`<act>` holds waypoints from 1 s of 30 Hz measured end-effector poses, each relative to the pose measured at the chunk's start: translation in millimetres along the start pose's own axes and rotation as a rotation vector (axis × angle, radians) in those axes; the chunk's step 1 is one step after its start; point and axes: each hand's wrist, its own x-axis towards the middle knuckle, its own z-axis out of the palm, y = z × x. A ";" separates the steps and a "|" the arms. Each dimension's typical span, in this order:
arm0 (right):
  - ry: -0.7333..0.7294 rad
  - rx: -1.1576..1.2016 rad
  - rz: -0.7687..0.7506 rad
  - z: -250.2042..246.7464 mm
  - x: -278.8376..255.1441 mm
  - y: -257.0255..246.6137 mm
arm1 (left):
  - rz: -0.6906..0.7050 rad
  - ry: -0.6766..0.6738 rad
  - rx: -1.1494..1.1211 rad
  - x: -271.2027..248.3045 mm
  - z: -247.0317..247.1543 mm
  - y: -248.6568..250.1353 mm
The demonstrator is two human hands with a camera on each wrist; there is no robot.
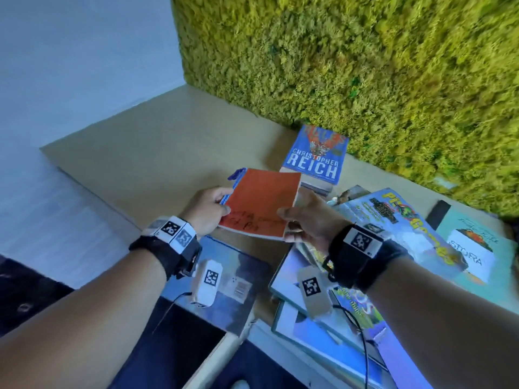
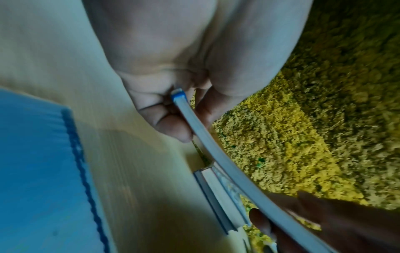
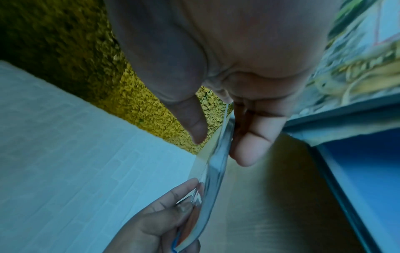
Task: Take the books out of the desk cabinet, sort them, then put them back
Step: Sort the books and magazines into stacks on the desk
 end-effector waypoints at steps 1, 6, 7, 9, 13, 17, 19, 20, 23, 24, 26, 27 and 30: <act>0.000 -0.017 0.005 6.6 3.0 -2.5 | -0.001 -0.002 0.058 6.9 -7.0 -8.3; 0.009 -0.227 0.034 21.6 5.5 -5.9 | 0.036 -0.088 0.319 16.2 -19.9 -17.5; -0.006 -0.351 0.007 22.9 3.9 -4.6 | 0.053 -0.105 0.363 14.7 -19.4 -19.0; -0.039 -0.573 -0.031 24.2 -2.8 1.6 | 0.078 -0.109 0.445 9.9 -18.3 -27.0; -0.112 -0.749 -0.091 22.8 -21.9 20.1 | 0.015 0.018 0.519 -6.1 -22.6 -62.8; -0.124 -0.748 -0.168 20.4 -31.5 40.7 | -0.141 0.170 0.565 -33.8 -43.5 -106.5; -0.134 -0.757 -0.202 20.8 -33.1 44.2 | -0.233 0.172 0.494 -46.2 -51.6 -122.0; -0.135 -0.765 -0.211 20.9 -33.4 44.8 | -0.260 0.134 0.433 -51.6 -53.3 -126.2; -0.109 -0.747 -0.223 19.5 -27.5 48.8 | -0.261 -0.009 0.140 -57.1 -56.5 -136.1; -0.102 -0.742 -0.222 18.5 -25.1 49.9 | -0.282 -0.020 0.048 -58.9 -59.7 -132.2; -0.107 -0.737 -0.230 16.6 -22.8 48.7 | -0.286 -0.046 -0.067 -64.7 -73.7 -116.7; -0.116 -0.718 -0.230 16.0 -22.8 47.1 | -0.264 -0.070 -0.122 -66.6 -84.0 -108.3; -0.140 -0.617 -0.201 15.0 -26.1 40.8 | -0.118 -0.176 -0.241 -73.0 -115.3 -78.8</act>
